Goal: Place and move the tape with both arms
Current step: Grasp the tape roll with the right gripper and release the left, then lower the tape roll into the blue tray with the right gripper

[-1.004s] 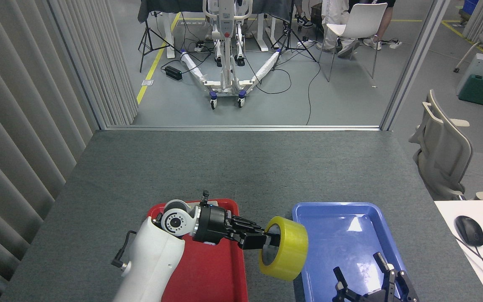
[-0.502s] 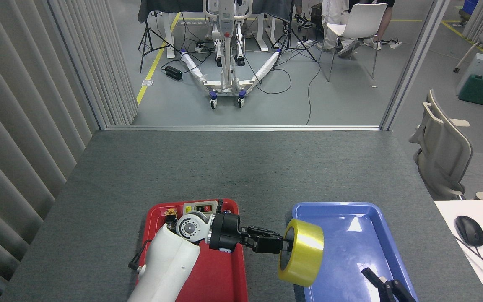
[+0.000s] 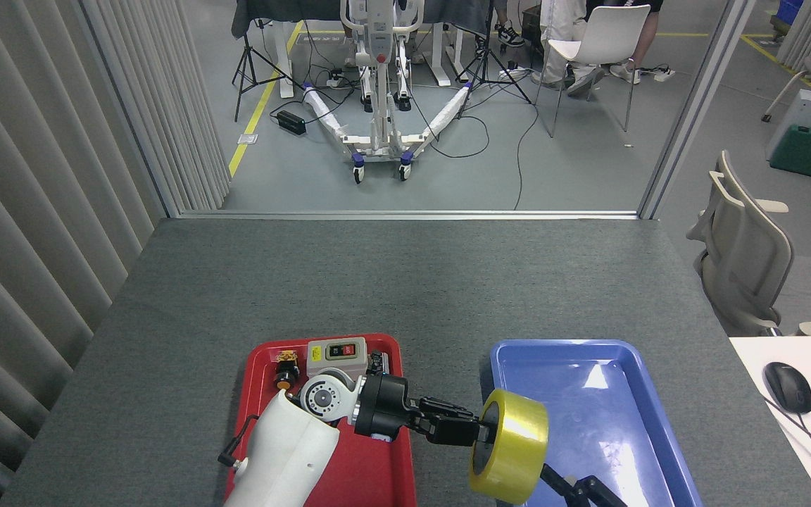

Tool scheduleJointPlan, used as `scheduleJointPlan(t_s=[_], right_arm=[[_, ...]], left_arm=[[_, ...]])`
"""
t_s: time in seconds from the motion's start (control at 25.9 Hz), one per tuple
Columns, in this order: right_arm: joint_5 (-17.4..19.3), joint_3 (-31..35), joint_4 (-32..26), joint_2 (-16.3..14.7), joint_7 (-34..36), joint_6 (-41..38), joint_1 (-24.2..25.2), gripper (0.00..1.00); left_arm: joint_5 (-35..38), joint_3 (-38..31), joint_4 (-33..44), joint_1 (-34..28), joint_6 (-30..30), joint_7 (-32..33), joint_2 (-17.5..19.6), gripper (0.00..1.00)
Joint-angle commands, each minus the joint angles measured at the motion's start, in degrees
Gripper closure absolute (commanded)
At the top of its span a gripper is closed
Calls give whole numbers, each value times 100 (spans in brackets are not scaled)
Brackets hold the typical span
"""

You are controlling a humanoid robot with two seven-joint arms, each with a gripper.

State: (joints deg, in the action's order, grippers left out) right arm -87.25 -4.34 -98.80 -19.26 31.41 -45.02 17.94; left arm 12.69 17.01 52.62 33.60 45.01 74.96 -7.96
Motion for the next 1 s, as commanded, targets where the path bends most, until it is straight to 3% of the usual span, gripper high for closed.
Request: scheduleJointPlan(t_s=[0.0, 0.08, 0.12, 0.19, 0.31, 0.35, 0.42, 0.46, 0.5, 0.58, 0.69, 0.73, 0.81, 0.89, 0.97], right_arm=[[-530, -128, 168, 195, -29, 2, -63, 54], [-574, -128, 186, 186, -3, 2, -63, 82], [-574, -128, 195, 177, 6, 2, -72, 88], [-591, -128, 230, 221, 6, 2, -89, 98], [-600, -111, 239, 221, -3, 2, -89, 100], [-609, -102, 239, 212, 6, 2, -89, 100], [-609, -84, 230, 221, 6, 2, -98, 100], [-609, -67, 230, 221, 6, 2, -98, 100], [-609, -49, 238, 221, 6, 2, -98, 100], [-609, 82, 230, 168, 32, 2, -89, 100], [-495, 654, 168, 142, 155, 2, -19, 100], [-416, 864, 168, 133, 155, 2, -2, 100], [-301, 1199, 177, 98, -29, 2, -10, 100], [-29, 1506, 177, 159, -978, 2, -10, 100], [727, 1559, 133, 177, -2350, 89, -125, 100]], left_arm=[[50, 4, 205, -178, -1, 10, 5, 100], [208, 4, 293, -249, -1, 45, 5, 100], [278, -5, 310, -257, -1, 63, 5, 100], [304, 13, 328, -275, -1, 98, 5, 100], [304, 13, 354, -416, -1, 107, 5, 100], [304, 13, 416, -442, -1, 107, 5, 89], [313, -22, 477, -512, -1, 107, 5, 38], [304, -57, 477, -512, -1, 98, 5, 27], [287, -92, 503, -512, -1, 46, -4, 21], [225, -207, 521, -512, -1, -86, -4, 0], [137, -365, 609, -521, -1, -622, 67, 0], [129, -382, 662, -521, -422, -939, 181, 0], [137, -374, 1048, -548, -1942, -1642, 541, 0], [260, -356, 1655, -837, -3156, -2494, 682, 0], [761, -321, 2209, -1154, -3587, -3338, 726, 0]])
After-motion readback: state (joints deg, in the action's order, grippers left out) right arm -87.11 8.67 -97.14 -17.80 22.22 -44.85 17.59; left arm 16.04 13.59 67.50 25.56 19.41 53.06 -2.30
